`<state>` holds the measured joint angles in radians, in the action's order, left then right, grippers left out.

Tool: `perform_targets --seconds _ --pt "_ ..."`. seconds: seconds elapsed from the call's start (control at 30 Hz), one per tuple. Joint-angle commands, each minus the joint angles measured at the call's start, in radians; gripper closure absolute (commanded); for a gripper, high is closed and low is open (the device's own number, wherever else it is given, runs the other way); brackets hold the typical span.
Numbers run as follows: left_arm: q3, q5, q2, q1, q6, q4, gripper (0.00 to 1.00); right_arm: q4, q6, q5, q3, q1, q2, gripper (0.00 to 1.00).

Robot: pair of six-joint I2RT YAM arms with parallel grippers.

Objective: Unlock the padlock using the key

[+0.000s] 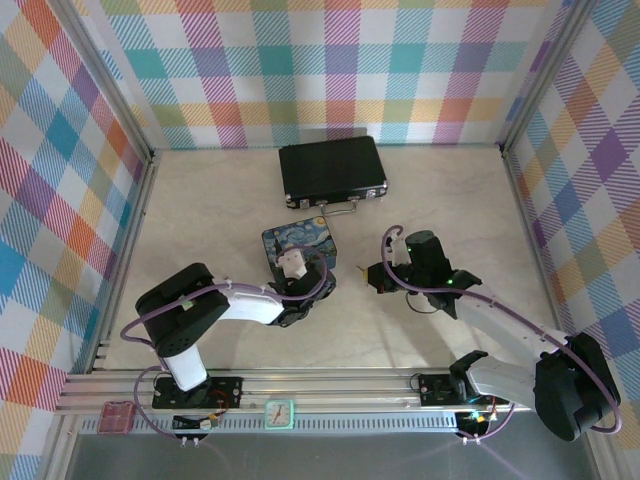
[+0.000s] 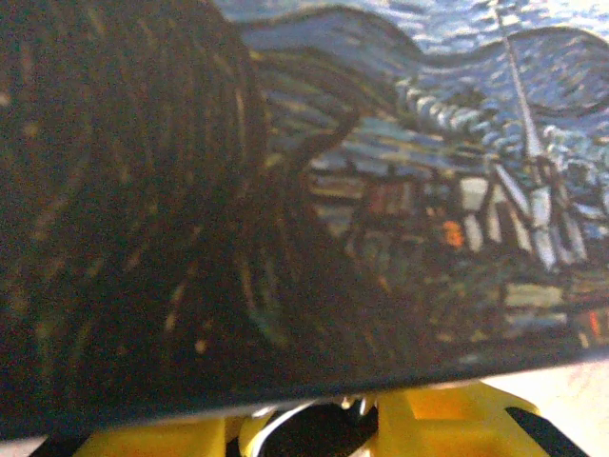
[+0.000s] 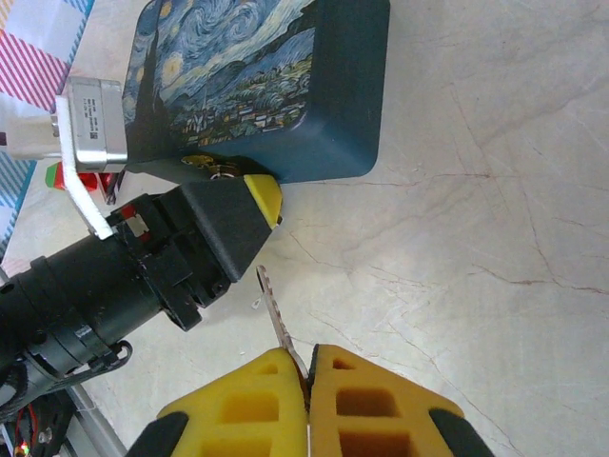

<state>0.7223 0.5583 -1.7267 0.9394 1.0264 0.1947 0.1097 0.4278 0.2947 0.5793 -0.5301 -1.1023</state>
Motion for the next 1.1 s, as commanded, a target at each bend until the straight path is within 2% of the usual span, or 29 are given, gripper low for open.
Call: perform_targets --seconds 0.0,0.03,0.1,0.13,0.17,0.23,0.4,0.6,0.8,0.93,1.07 --pt "-0.027 -0.074 0.034 -0.016 0.027 -0.013 0.61 0.003 -0.022 -0.010 -0.028 -0.004 0.021 1.00" --pt "-0.030 -0.075 0.047 -0.015 0.027 -0.017 0.53 0.000 -0.022 -0.011 -0.033 -0.004 0.022 1.00" --pt "-0.040 -0.074 0.069 -0.016 0.007 -0.019 0.32 -0.002 -0.020 -0.011 -0.037 -0.004 0.021 1.00" --pt "-0.049 -0.072 0.075 -0.016 -0.014 -0.005 0.26 -0.002 -0.018 -0.011 -0.038 -0.004 0.020 1.00" --pt "-0.068 -0.073 0.082 -0.016 -0.055 0.036 0.21 -0.004 -0.017 -0.010 -0.039 -0.005 0.021 1.00" --pt "-0.120 -0.093 0.084 -0.022 -0.135 0.157 0.18 -0.013 -0.017 -0.004 -0.045 -0.004 0.025 1.00" --pt "-0.245 -0.239 0.034 -0.084 -0.262 0.525 0.24 -0.026 -0.012 -0.002 -0.061 -0.004 0.047 1.00" --pt "-0.225 -0.336 -0.077 -0.096 -0.352 0.721 0.33 -0.007 -0.022 0.005 -0.049 -0.004 0.074 1.00" --pt "-0.248 -0.334 -0.184 -0.096 -0.328 0.875 0.49 0.004 -0.028 -0.016 -0.053 -0.004 0.088 1.00" --pt "-0.248 -0.336 -0.200 -0.100 -0.322 0.896 0.67 -0.015 -0.017 -0.017 -0.058 -0.004 0.076 1.00" --pt "-0.253 -0.319 -0.193 -0.101 -0.313 0.878 0.74 -0.024 -0.014 -0.018 -0.062 -0.004 0.055 1.00"
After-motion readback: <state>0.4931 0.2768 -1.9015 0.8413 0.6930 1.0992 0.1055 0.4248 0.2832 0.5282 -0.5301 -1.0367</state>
